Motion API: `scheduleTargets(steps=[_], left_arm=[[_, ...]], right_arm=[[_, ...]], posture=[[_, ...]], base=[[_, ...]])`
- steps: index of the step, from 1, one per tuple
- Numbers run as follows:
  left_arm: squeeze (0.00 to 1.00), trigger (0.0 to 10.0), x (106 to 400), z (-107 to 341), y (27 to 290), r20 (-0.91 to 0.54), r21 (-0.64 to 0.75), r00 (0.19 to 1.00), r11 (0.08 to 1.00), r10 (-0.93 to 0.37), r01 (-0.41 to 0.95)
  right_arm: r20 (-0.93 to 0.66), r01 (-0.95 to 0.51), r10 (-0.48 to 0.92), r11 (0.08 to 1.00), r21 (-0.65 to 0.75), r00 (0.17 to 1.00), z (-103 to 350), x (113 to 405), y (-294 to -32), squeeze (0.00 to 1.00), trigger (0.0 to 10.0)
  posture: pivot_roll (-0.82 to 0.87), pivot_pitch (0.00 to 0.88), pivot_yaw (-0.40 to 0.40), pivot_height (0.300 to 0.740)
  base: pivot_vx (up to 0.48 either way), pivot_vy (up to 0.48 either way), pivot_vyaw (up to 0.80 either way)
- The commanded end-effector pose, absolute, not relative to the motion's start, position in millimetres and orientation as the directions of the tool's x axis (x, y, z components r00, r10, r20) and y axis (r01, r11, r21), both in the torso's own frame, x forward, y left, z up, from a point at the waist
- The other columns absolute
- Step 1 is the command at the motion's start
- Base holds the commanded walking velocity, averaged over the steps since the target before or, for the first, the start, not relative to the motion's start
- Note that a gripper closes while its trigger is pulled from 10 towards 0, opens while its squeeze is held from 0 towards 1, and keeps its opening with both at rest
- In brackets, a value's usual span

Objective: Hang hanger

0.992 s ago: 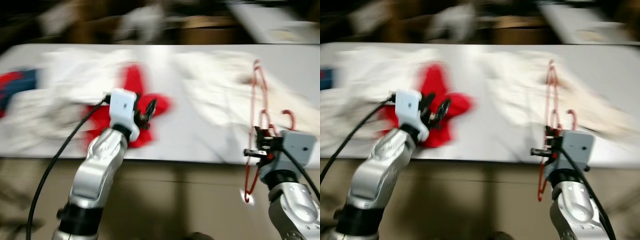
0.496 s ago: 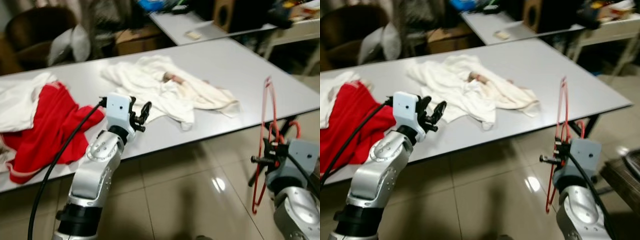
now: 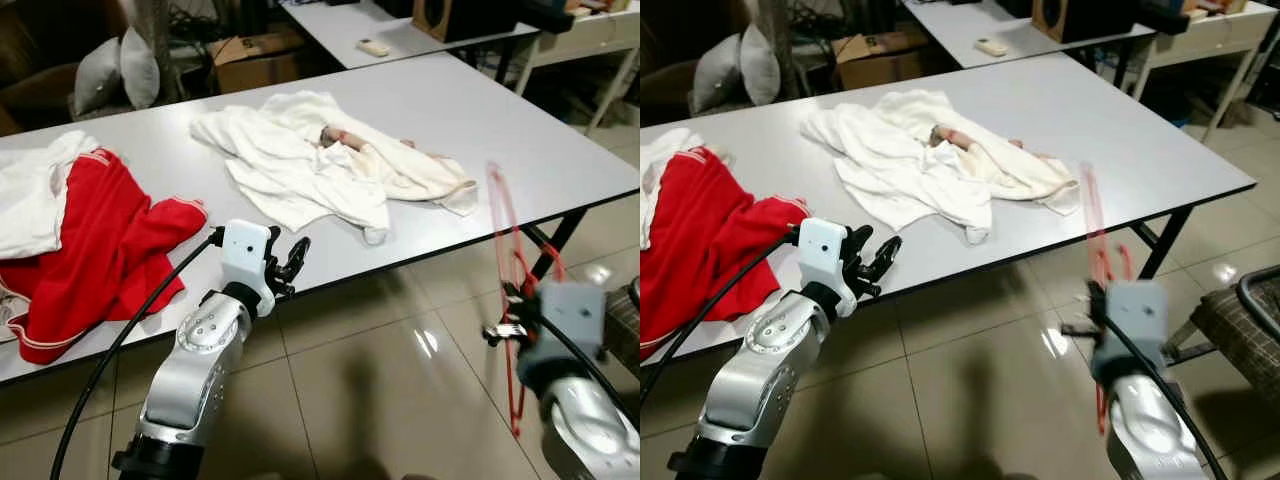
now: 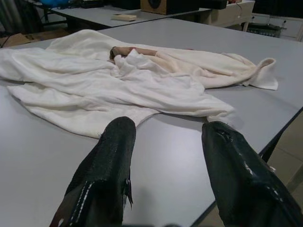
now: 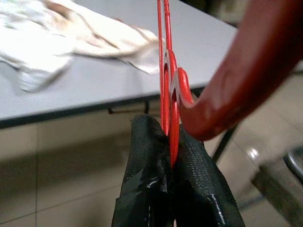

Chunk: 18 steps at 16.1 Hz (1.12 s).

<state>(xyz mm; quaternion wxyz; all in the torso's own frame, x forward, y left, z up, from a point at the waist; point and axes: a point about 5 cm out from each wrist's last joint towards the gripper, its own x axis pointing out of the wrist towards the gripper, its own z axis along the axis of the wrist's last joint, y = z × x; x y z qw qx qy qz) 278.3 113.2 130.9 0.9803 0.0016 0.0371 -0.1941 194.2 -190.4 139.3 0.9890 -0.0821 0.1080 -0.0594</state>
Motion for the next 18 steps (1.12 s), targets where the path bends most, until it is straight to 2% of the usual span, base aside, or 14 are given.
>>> scheduleTargets(steps=[1,2,3,4,6,8,10,14,18], left_arm=[[0.0,10.0,279,130,119,-0.072,0.02,0.93,0.931,-0.361,0.363],[0.0,10.0,279,132,122,-0.065,0.017,0.934,0.935,-0.353,0.354],[0.0,10.0,275,129,126,-0.073,0.019,0.94,0.942,-0.333,0.335],[0.0,10.0,273,126,126,-0.078,0.028,0.94,0.941,-0.333,0.336],[0.0,10.0,270,128,125,-0.08,0.036,0.937,0.939,-0.339,0.343],[0.0,10.0,277,128,128,-0.084,0.093,0.942,0.938,-0.325,0.333],[0.0,10.0,278,129,133,-0.081,0.085,0.947,0.944,-0.312,0.318],[0.0,10.0,279,128,129,-0.078,0.069,0.942,0.941,-0.326,0.331],[0.0,10.0,288,132,137,-0.067,0.093,0.955,0.951,-0.289,0.294]], right_arm=[[-0.219,0.076,-0.1,0.991,-0.114,0.971,140,197,-185,0.0,10.0],[-0.208,0.066,-0.078,0.996,-0.064,0.975,144,198,-181,0.0,10.0],[-0.19,0.017,-0.029,0.998,-0.067,0.981,145,195,-179,0.0,10.0],[-0.198,0.023,-0.039,0.996,-0.081,0.979,141,193,-181,0.0,10.0],[-0.182,0.018,-0.029,0.998,-0.06,0.983,143,194,-180,0.0,10.0],[-0.179,-0.051,0.041,0.997,-0.05,0.983,143,200,-177,0.0,10.0],[-0.18,-0.09,0.082,0.995,-0.04,0.98,144,201,-174,0.0,10.0],[-0.185,-0.092,0.081,0.994,-0.052,0.979,142,195,-177,0.0,10.0],[-0.151,-0.123,0.113,0.991,-0.055,0.982,144,198,-172,0.0,10.0]], posture=[[-0.1,0.075,0.046,0.74],[-0.1,0.077,0.047,0.74],[-0.09,0.077,0.039,0.74],[-0.09,0.072,0.037,0.74],[-0.08,0.056,0.044,0.74],[-0.07,0.073,0.032,0.74],[-0.09,0.065,0.045,0.74],[-0.09,0.059,0.055,0.74],[-0.1,0.053,0.072,0.74]], base=[[0.0,0.0,-0.78],[0.0,0.0,-0.78],[0.0,0.0,-0.8],[0.0,0.0,-0.48],[0.0,0.0,0.0],[0.0,0.0,0.0],[0.0,0.0,0.0],[0.278,0.0,-0.8],[0.285,0.0,0.0]])
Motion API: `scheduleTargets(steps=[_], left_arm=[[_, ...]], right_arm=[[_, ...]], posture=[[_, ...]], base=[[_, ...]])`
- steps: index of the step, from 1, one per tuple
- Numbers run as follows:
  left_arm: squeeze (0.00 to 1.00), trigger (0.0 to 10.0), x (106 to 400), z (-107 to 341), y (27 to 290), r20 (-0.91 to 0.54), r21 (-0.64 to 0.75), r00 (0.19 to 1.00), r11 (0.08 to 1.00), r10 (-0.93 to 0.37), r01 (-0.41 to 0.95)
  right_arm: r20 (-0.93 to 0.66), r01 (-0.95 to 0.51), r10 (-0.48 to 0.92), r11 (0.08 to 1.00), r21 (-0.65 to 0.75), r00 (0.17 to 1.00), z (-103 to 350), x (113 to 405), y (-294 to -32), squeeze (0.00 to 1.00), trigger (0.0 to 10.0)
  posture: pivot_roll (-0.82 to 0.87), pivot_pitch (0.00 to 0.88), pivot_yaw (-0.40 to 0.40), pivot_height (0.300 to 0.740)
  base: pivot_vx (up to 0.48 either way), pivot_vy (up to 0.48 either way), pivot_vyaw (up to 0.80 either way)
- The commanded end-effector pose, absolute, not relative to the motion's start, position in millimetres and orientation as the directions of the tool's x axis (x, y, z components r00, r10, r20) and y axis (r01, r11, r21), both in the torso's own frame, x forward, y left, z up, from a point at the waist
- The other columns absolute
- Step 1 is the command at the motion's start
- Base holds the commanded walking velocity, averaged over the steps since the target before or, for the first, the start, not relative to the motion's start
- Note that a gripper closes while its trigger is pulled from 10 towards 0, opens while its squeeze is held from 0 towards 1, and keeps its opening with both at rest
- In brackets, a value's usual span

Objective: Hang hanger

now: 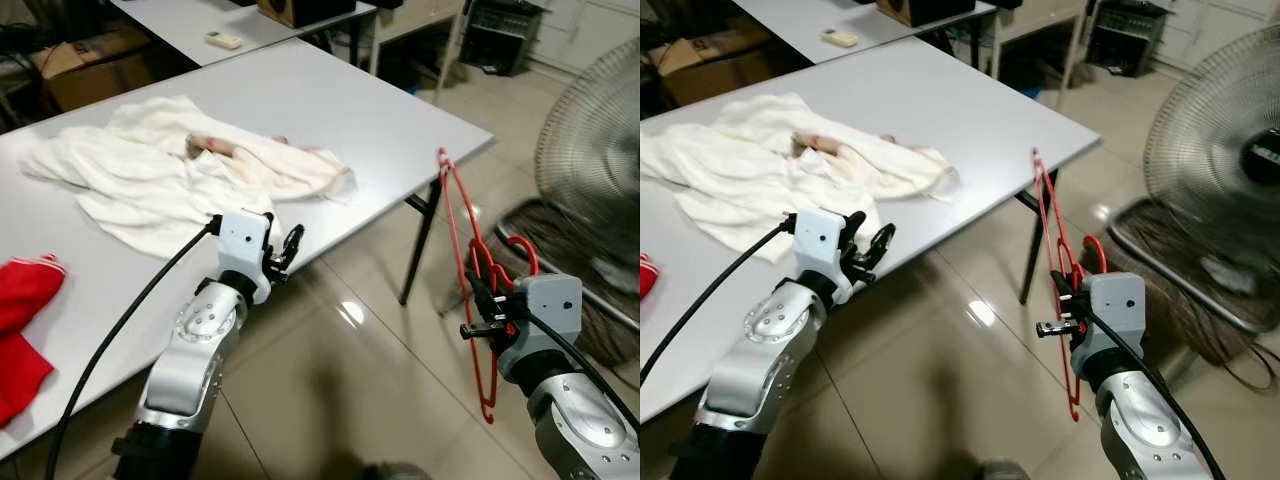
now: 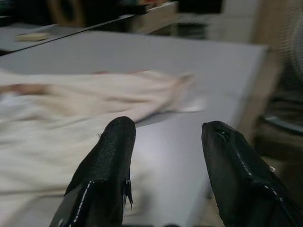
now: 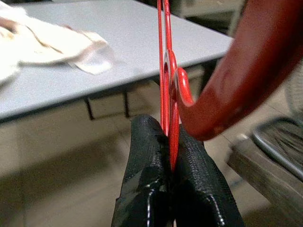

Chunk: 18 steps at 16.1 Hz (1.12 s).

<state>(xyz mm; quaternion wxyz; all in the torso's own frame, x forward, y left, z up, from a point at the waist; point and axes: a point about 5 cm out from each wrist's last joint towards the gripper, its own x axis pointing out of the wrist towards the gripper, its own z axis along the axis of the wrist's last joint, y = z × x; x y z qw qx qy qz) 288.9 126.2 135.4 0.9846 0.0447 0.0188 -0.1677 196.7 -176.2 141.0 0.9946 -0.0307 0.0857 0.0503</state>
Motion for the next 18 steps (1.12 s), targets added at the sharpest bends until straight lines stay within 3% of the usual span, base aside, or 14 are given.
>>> scheduleTargets(steps=[1,4,8,10,13,14,15,17,18], left_arm=[[0.0,10.0,291,133,145,-0.065,0.108,0.965,0.959,-0.255,0.26],[0.0,10.0,290,132,154,-0.064,0.127,0.974,0.966,-0.219,0.226],[0.0,10.0,283,128,166,-0.082,0.125,0.977,0.97,-0.198,0.207],[0.0,10.0,281,117,166,-0.161,0.185,0.956,0.945,-0.244,0.272],[0.0,10.0,282,110,161,-0.195,0.143,0.921,0.919,-0.337,0.367],[0.73,10.0,282,106,157,-0.218,0.128,0.898,0.901,-0.382,0.414],[1.0,10.0,284,102,154,-0.236,0.127,0.882,0.887,-0.408,0.444],[1.0,10.0,297,96,148,-0.266,0.137,0.87,0.877,-0.416,0.461],[0.25,10.0,303,94,146,-0.277,0.128,0.863,0.874,-0.423,0.469]], right_arm=[[-0.143,-0.126,0.118,0.991,-0.043,0.983,145,199,-171,0.0,10.0],[-0.173,-0.217,0.191,0.964,-0.151,0.966,140,199,-161,0.0,10.0],[-0.19,-0.268,0.254,0.962,-0.055,0.948,133,195,-152,0.0,10.0],[-0.172,-0.237,0.22,0.968,-0.082,0.96,133,196,-157,0.0,10.0],[-0.145,-0.172,0.16,0.982,-0.081,0.976,137,199,-167,0.0,10.0],[-0.152,-0.172,0.155,0.98,-0.105,0.976,137,199,-170,0.0,10.0],[-0.147,-0.161,0.144,0.98,-0.116,0.979,138,200,-173,0.0,10.0],[-0.111,-0.108,0.095,0.988,-0.113,0.989,142,204,-179,0.0,10.0],[-0.107,-0.105,0.093,0.988,-0.117,0.99,143,206,-179,0.0,10.0]], posture=[[-0.09,0.049,0.078,0.74],[-0.08,0.04,0.078,0.74],[-0.06,0.031,0.076,0.74],[-0.06,0.025,0.08,0.74],[-0.07,0.019,0.083,0.74],[-0.07,0.021,0.084,0.74],[-0.07,0.021,0.084,0.74],[-0.07,0.019,0.092,0.74],[-0.08,0.02,0.096,0.74]], base=[[0.285,0.0,0.0],[0.285,0.0,0.27],[0.203,0.0,0.39],[0.0,0.0,0.0],[0.0,0.0,0.0],[0.0,0.0,0.0],[0.0,0.0,0.0],[0.0,0.0,0.0],[0.0,0.0,0.0]])
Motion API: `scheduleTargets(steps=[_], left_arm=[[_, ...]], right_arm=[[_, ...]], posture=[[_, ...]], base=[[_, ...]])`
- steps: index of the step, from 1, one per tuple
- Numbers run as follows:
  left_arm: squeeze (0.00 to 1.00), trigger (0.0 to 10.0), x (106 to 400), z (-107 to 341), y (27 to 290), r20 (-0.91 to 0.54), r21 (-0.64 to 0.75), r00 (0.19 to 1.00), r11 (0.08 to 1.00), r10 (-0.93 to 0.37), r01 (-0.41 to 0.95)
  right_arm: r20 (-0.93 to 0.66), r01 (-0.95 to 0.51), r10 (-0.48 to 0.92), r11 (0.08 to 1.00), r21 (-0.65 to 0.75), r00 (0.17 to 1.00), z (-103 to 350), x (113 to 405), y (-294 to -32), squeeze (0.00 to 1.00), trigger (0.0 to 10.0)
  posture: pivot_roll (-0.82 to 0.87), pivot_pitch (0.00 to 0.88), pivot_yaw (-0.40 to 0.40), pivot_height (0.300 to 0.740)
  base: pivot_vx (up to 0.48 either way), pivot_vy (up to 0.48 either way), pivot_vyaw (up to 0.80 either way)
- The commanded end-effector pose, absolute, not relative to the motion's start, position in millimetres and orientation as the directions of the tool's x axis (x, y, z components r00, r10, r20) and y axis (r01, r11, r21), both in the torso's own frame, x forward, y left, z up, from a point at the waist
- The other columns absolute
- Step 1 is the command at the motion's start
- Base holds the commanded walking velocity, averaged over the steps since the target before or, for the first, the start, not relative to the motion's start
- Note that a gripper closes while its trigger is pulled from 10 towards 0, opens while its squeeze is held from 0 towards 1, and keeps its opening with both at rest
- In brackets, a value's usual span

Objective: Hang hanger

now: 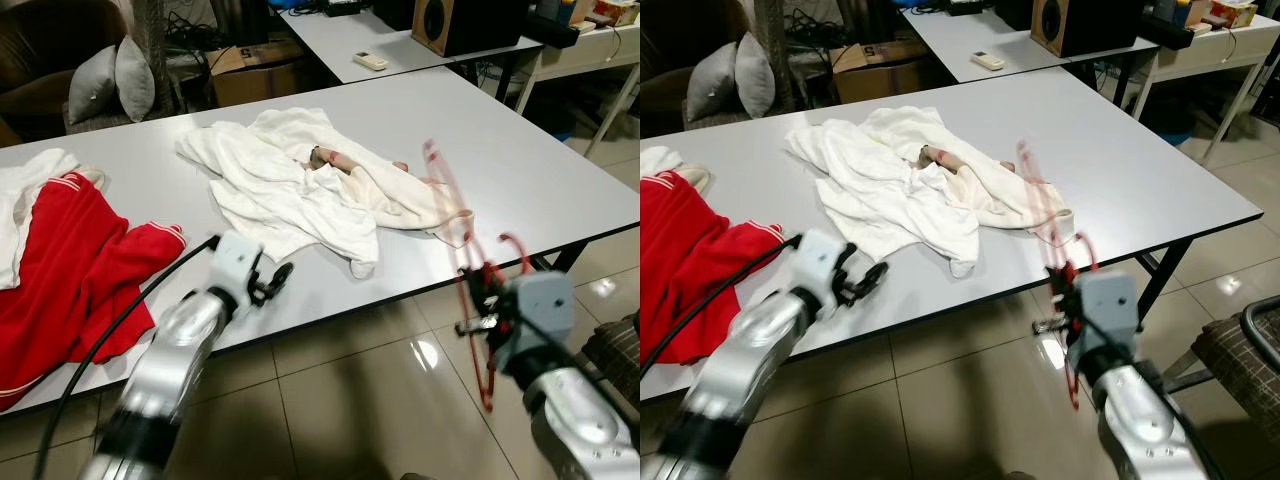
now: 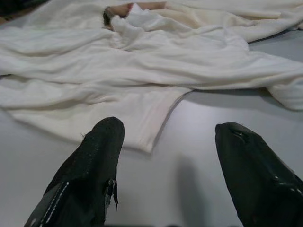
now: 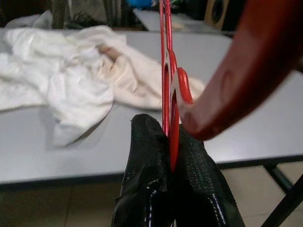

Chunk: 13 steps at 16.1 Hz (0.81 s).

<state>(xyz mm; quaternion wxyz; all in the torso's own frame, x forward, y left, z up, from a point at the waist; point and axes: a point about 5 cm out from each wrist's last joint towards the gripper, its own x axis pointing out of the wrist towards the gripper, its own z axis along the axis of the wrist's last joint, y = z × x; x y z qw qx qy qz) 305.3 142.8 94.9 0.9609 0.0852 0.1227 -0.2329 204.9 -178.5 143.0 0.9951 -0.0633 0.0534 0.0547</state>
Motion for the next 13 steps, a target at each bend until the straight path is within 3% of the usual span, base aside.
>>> scheduleTargets(steps=[1,4,5,6,13], left_arm=[[0.0,10.0,309,90,142,-0.298,0.085,0.846,0.87,-0.443,0.485],[0.0,10.0,324,83,142,-0.324,0.108,0.847,0.873,-0.421,0.475],[0.0,3.3,329,83,146,-0.321,0.117,0.859,0.884,-0.398,0.453],[0.0,0.0,333,84,149,-0.315,0.117,0.87,0.894,-0.379,0.432],[0.0,0.0,344,84,153,-0.305,0.117,0.873,0.894,-0.381,0.432]], right_arm=[[-0.104,-0.105,0.092,0.987,-0.123,0.99,144,207,-180,0.0,10.0],[-0.095,-0.104,0.092,0.986,-0.132,0.991,145,208,-181,0.0,10.0],[-0.091,-0.102,0.091,0.986,-0.132,0.992,146,209,-181,0.0,10.0],[-0.088,-0.099,0.088,0.986,-0.133,0.992,146,209,-181,0.0,10.0],[-0.084,-0.107,0.096,0.985,-0.137,0.992,145,209,-180,0.0,10.0]], posture=[[-0.08,0.019,0.099,0.74],[-0.08,0.02,0.101,0.74],[-0.08,0.02,0.102,0.74],[-0.08,0.018,0.104,0.74],[-0.08,0.017,0.106,0.74]], base=[[0.0,0.0,0.0],[0.0,0.0,0.0],[0.0,0.0,0.0],[0.0,0.0,0.0],[0.0,0.0,0.0]])
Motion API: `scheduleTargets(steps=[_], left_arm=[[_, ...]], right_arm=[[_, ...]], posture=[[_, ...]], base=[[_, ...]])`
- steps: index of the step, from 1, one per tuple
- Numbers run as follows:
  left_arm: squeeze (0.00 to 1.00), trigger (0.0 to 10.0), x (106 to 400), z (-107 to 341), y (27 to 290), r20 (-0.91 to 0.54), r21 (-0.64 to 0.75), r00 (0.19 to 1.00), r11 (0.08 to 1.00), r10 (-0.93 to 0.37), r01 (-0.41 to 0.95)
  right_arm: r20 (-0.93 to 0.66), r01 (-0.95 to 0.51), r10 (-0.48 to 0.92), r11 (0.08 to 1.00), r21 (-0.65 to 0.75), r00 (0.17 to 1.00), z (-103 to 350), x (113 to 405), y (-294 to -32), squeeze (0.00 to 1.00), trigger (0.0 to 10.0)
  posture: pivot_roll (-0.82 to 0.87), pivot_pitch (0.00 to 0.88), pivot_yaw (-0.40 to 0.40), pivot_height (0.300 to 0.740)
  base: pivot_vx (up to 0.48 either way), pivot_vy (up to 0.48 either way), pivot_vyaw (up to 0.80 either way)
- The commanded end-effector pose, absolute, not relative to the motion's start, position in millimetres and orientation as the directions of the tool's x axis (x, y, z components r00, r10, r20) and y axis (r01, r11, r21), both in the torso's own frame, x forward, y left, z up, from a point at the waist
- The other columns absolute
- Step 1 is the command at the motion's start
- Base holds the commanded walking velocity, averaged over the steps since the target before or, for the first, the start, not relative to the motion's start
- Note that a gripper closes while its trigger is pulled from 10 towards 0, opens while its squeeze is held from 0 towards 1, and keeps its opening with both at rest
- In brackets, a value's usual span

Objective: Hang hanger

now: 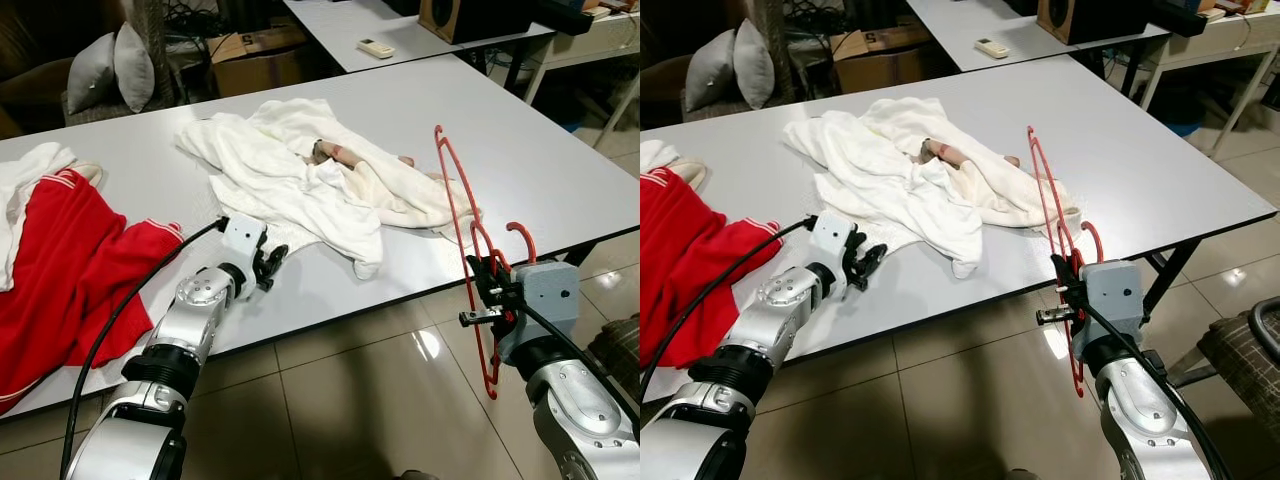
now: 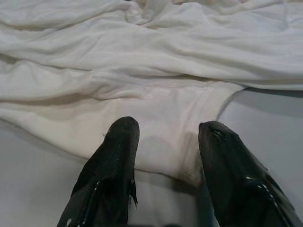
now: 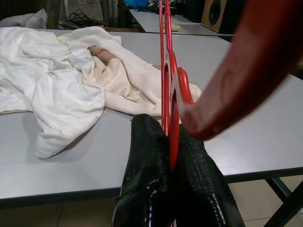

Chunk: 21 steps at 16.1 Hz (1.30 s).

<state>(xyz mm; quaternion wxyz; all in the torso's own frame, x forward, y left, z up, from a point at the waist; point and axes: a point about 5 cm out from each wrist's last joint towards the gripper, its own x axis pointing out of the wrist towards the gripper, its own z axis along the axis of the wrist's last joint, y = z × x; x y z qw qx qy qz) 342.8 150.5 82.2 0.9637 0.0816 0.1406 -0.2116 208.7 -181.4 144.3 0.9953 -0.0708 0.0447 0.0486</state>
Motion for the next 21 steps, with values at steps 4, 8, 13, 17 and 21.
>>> scheduleTargets(steps=[4,8,13,17,21], left_arm=[[0.0,0.0,346,75,149,-0.362,0.172,0.838,0.854,-0.408,0.491],[0.0,0.0,348,71,155,-0.39,0.224,0.846,0.854,-0.363,0.469],[0.0,0.0,342,55,154,-0.497,0.149,0.769,0.834,-0.402,0.531],[0.0,0.0,338,50,153,-0.504,0.031,0.747,0.855,-0.434,0.518],[0.0,0.0,355,85,151,-0.349,-0.062,0.792,0.856,-0.5,0.513]], right_arm=[[-0.081,-0.106,0.096,0.985,-0.135,0.992,145,209,-179,0.0,10.0],[-0.081,-0.109,0.098,0.985,-0.134,0.992,145,209,-178,0.0,10.0],[-0.088,-0.117,0.106,0.984,-0.132,0.99,143,208,-177,0.0,10.0],[-0.094,-0.137,0.125,0.982,-0.128,0.988,143,206,-176,0.0,10.0],[-0.15,-0.382,0.357,0.9,-0.21,0.922,153,187,-172,0.0,10.0]], posture=[[-0.09,0.016,0.112,0.74],[-0.09,0.017,0.115,0.74],[-0.09,0.018,0.116,0.74],[-0.08,0.019,0.121,0.74],[-0.08,0.019,0.132,0.74]], base=[[0.0,0.0,0.0],[0.0,0.0,0.0],[0.0,0.0,0.0],[0.0,0.0,0.0],[0.0,0.0,0.0]])
